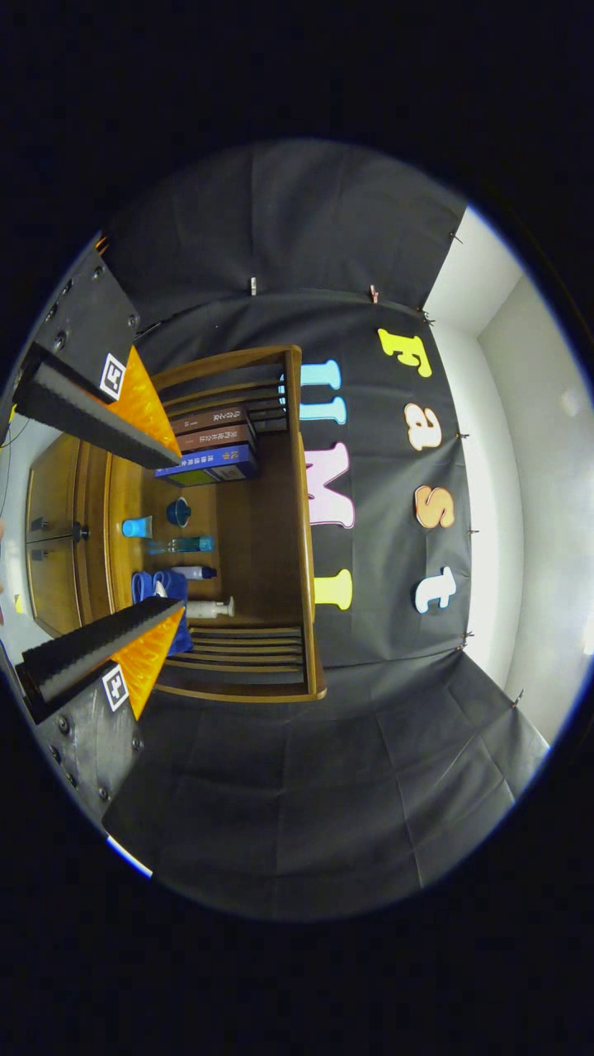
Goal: Pull open the drawer, take out the items inside it, and place them on the countertop above the cabinet.
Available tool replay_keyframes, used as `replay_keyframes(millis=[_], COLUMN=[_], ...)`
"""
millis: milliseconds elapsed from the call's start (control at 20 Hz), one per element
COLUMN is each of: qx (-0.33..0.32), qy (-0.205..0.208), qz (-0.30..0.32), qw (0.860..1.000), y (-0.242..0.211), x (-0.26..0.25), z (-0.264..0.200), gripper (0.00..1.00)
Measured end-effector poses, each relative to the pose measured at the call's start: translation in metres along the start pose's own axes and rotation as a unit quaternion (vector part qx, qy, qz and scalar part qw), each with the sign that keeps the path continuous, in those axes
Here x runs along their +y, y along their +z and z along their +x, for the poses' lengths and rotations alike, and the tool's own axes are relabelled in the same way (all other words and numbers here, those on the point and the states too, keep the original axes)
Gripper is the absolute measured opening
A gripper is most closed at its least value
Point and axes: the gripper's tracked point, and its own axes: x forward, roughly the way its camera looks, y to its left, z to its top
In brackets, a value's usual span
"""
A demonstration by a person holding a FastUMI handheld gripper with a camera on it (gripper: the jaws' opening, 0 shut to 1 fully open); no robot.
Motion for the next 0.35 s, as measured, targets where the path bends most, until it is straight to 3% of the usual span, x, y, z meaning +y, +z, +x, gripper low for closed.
replay_keyframes(millis=[350], qx=[0.005], qy=[0.001], qz=[0.002], qw=[1.000], y=[-0.0062], x=[-0.0015], z=[-0.0022], gripper=[1.00])
